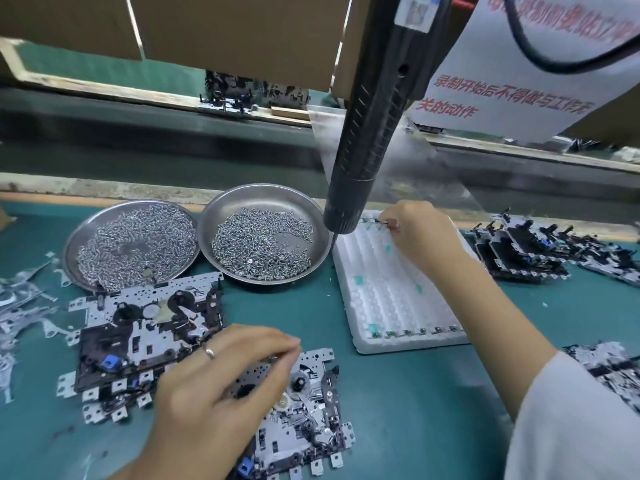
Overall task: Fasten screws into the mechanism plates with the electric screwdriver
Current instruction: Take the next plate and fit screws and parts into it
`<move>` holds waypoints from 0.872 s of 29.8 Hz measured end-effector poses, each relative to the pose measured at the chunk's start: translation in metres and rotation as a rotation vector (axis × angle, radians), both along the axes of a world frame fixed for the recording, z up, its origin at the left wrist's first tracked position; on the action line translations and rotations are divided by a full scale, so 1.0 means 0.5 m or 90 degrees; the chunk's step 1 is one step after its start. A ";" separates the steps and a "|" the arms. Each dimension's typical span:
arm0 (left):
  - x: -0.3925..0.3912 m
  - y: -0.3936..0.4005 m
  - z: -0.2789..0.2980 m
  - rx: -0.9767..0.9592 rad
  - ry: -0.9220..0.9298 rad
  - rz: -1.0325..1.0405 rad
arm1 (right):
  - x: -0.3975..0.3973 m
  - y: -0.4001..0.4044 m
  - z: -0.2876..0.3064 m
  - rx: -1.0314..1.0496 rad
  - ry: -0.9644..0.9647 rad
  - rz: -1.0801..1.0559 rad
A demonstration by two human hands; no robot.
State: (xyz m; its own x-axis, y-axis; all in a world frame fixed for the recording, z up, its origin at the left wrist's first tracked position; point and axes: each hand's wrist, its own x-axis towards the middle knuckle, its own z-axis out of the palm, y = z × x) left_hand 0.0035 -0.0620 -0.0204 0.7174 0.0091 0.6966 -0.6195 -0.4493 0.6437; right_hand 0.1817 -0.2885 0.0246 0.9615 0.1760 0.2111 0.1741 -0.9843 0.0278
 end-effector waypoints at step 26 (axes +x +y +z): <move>0.005 -0.005 0.002 -0.083 0.071 -0.004 | -0.257 0.056 0.025 0.848 0.440 0.146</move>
